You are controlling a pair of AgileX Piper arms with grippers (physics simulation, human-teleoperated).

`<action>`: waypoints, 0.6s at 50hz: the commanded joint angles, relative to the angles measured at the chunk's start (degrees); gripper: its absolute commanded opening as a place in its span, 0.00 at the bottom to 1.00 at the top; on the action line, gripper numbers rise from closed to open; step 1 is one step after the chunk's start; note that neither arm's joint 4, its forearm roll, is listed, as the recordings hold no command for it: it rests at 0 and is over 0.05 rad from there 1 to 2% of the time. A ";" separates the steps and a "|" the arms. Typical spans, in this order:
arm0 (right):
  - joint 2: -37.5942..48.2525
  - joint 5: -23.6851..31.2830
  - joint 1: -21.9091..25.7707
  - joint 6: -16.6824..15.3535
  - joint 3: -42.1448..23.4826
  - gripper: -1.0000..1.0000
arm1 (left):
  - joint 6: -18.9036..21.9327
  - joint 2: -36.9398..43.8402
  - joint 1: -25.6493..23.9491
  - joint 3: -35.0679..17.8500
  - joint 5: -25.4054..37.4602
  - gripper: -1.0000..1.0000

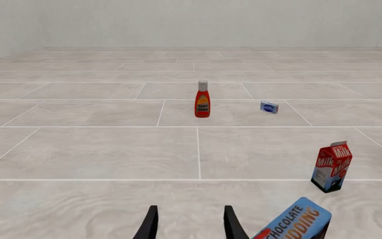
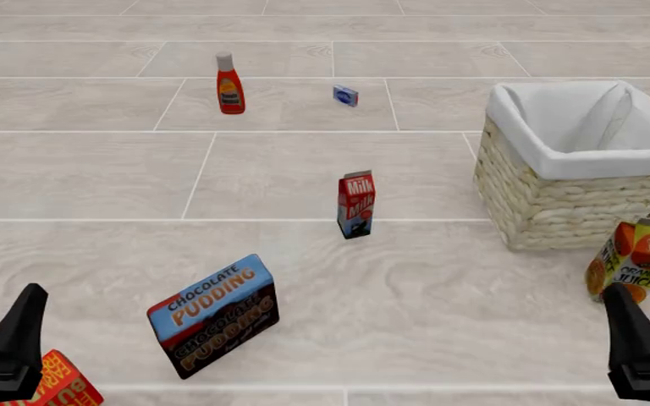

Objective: Pick the milk and place it in the basket.

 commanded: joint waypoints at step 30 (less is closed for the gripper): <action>44.19 -5.29 20.40 -4.24 -28.11 1.00 | 0.00 0.25 0.00 -0.15 -0.06 1.00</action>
